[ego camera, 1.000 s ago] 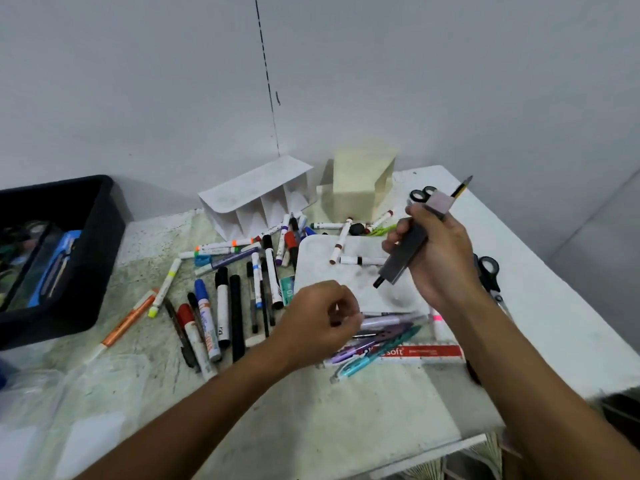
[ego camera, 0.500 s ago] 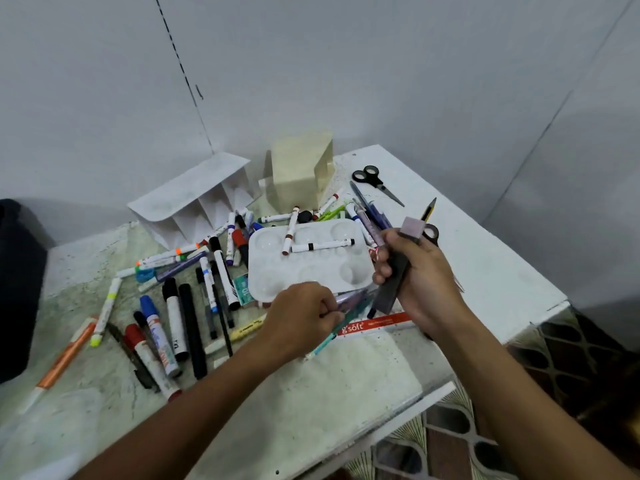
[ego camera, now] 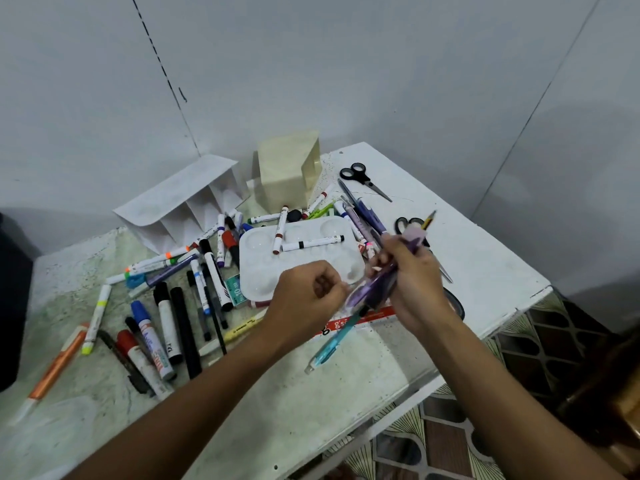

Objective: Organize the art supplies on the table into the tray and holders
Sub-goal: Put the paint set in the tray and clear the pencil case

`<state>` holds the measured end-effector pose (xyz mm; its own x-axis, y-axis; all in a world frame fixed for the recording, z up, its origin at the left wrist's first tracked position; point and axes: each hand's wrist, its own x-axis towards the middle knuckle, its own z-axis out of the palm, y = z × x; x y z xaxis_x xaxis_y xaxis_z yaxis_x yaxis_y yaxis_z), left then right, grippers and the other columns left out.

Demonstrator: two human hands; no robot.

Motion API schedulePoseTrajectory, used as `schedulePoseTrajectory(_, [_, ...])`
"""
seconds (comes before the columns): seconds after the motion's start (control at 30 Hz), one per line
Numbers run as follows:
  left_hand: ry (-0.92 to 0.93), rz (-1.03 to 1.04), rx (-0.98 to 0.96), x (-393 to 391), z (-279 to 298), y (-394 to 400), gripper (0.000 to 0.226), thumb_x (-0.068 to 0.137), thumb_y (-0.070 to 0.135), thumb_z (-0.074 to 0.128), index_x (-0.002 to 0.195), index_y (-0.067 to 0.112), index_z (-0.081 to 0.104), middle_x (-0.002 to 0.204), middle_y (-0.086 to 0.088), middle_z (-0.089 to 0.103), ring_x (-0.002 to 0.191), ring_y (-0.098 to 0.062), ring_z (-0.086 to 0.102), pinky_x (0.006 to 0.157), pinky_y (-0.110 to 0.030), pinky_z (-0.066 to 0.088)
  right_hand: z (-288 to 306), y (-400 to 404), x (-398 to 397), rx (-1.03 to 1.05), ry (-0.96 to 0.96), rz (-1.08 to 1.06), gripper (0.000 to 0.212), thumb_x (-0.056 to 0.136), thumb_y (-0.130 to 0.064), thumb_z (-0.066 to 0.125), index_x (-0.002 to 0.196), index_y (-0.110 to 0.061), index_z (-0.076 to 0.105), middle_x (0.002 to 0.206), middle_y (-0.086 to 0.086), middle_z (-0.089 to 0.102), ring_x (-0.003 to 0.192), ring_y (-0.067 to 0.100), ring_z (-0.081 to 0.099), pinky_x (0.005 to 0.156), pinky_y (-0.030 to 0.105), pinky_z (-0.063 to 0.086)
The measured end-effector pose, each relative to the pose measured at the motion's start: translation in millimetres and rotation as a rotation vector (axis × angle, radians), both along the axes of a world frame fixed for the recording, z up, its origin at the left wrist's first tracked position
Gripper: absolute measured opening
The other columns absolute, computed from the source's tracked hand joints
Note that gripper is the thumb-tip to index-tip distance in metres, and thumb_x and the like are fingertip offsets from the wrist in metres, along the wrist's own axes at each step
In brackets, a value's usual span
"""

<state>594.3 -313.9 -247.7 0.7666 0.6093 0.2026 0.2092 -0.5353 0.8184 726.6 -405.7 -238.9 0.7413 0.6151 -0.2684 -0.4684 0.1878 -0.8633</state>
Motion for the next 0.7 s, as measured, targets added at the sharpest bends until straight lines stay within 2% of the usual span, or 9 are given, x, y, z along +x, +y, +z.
schedulePoseTrajectory(0.07, [0.151, -0.086, 0.096, -7.7, -10.4, 2.0, 0.012, 0.08, 0.011, 0.07, 0.071, 0.018, 0.065, 0.062, 0.006, 0.06, 0.055, -0.006, 0.052, 0.051, -0.024, 0.046, 4.7, -6.0, 14.3, 0.059, 0.04, -0.097, 0.009, 0.093, -0.013, 0.06, 0.087, -0.008, 0.057, 0.056, 0.001, 0.049, 0.053, 0.018, 0.052, 0.057, 0.033, 0.049])
schedulePoseTrajectory(0.13, [0.317, -0.182, 0.215, -13.9, -18.6, 1.7, 0.01, 0.079, 0.026, 0.072, 0.076, 0.018, 0.067, 0.068, 0.007, 0.062, 0.062, -0.007, 0.056, 0.056, -0.032, 0.05, 10.0, -12.1, 26.0, 0.083, 0.041, -0.16, 0.01, 0.091, -0.013, 0.064, 0.085, -0.009, 0.057, 0.054, 0.001, 0.048, 0.047, 0.015, 0.048, 0.048, 0.027, 0.045])
schedulePoseTrajectory(0.23, [0.412, -0.256, 0.389, -12.5, -26.7, -5.7, 0.024, 0.082, 0.041, 0.068, 0.084, 0.017, 0.069, 0.077, 0.005, 0.063, 0.067, -0.01, 0.054, 0.053, -0.023, 0.037, 9.8, -15.5, 34.6, 0.033, 0.063, -0.174, 0.014, 0.085, -0.014, 0.07, 0.082, -0.011, 0.057, 0.052, -0.001, 0.041, 0.042, 0.012, 0.039, 0.042, 0.022, 0.038])
schedulePoseTrajectory(0.27, [0.409, -0.254, 0.418, -11.1, -27.3, -8.5, 0.022, 0.083, 0.039, 0.067, 0.085, 0.017, 0.07, 0.078, 0.005, 0.062, 0.067, -0.009, 0.053, 0.053, -0.021, 0.034, 7.6, -15.6, 35.6, 0.021, 0.094, -0.149, 0.015, 0.083, -0.013, 0.071, 0.082, -0.012, 0.057, 0.053, -0.001, 0.04, 0.042, 0.012, 0.038, 0.042, 0.022, 0.038])
schedulePoseTrajectory(0.33, [0.363, -0.204, 0.408, -9.2, -28.2, -11.1, 0.016, 0.082, 0.032, 0.066, 0.08, 0.017, 0.071, 0.077, 0.005, 0.062, 0.067, -0.01, 0.054, 0.055, -0.024, 0.038, 2.0, -16.6, 36.3, 0.009, 0.156, -0.052, 0.013, 0.082, -0.008, 0.07, 0.079, -0.011, 0.058, 0.057, 0.0, 0.04, 0.045, 0.012, 0.04, 0.045, 0.024, 0.04])
schedulePoseTrajectory(0.43, [0.237, -0.064, 0.276, -9.1, -23.2, -6.6, 0.009, 0.079, 0.023, 0.07, 0.071, 0.019, 0.069, 0.069, 0.008, 0.061, 0.063, -0.007, 0.055, 0.055, -0.025, 0.044, -3.8, -18.3, 33.2, -0.005, 0.186, 0.09, 0.012, 0.078, -0.007, 0.07, 0.082, -0.01, 0.059, 0.062, 0.003, 0.044, 0.049, 0.013, 0.045, 0.05, 0.028, 0.044])
schedulePoseTrajectory(0.53, [0.079, 0.036, 0.124, -8.1, -11.1, -0.8, 0.009, 0.078, 0.016, 0.075, 0.071, 0.016, 0.071, 0.063, 0.014, 0.058, 0.058, 0.0, 0.052, 0.05, -0.009, 0.034, -6.9, -15.8, 24.0, -0.01, 0.178, 0.145, 0.016, 0.068, -0.014, 0.075, 0.08, -0.01, 0.064, 0.063, 0.003, 0.046, 0.05, 0.014, 0.046, 0.052, 0.029, 0.045])
schedulePoseTrajectory(0.6, [0.025, 0.034, 0.065, -7.1, -4.2, -0.2, 0.008, 0.078, 0.012, 0.076, 0.071, 0.012, 0.072, 0.057, 0.017, 0.054, 0.053, 0.002, 0.048, 0.05, -0.008, 0.031, -8.3, -9.9, 11.0, 0.003, 0.199, 0.172, 0.017, 0.071, -0.02, 0.075, 0.078, -0.01, 0.064, 0.061, 0.004, 0.047, 0.051, 0.014, 0.046, 0.054, 0.03, 0.044])
schedulePoseTrajectory(0.7, [0.049, -0.004, 0.065, -7.3, -1.2, -0.6, 0.009, 0.078, 0.012, 0.076, 0.07, 0.012, 0.071, 0.052, 0.017, 0.051, 0.048, 0.001, 0.046, 0.049, -0.009, 0.028, -10.9, 4.5, -10.6, 0.057, 0.221, 0.198, 0.019, 0.078, -0.02, 0.073, 0.084, -0.009, 0.059, 0.062, 0.004, 0.052, 0.055, 0.014, 0.051, 0.055, 0.03, 0.049])
